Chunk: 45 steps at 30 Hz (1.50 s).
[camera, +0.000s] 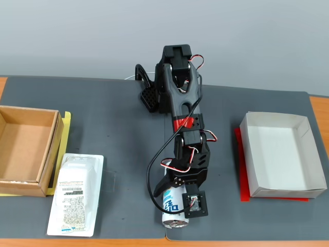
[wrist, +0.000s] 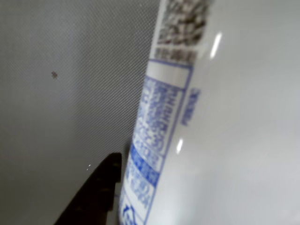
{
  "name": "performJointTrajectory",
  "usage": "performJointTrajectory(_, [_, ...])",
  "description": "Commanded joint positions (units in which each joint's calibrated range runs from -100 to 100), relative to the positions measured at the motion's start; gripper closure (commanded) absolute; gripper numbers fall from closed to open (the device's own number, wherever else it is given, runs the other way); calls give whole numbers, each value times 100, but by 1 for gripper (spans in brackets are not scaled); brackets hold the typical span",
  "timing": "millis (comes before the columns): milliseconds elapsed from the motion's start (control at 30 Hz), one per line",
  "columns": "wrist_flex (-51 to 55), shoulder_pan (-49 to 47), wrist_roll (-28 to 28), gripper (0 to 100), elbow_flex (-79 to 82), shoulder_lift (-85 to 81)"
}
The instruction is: Pick the can and put it in the brown box
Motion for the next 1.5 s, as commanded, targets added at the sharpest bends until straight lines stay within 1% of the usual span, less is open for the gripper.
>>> performJointTrajectory(0, [-65,115,-21,60,-293,-35])
performJointTrajectory(400, [-48,237,10,61,-356,-18])
performJointTrajectory(467, [-57,212,10,67,-365,24])
performJointTrajectory(633, [-57,204,-16,90,-383,151])
performJointTrajectory(700, [-57,204,-1,93,-383,160])
performJointTrajectory(800, [-57,204,-11,91,-383,160])
performJointTrajectory(967, [-57,204,15,91,-402,92])
performJointTrajectory(1100, [186,228,25,91,-818,75])
performJointTrajectory(1200, [759,220,41,91,-1406,75])
performJointTrajectory(1367, [1765,302,442,91,-2501,-298])
performJointTrajectory(1467, [2190,488,635,91,-2945,-620])
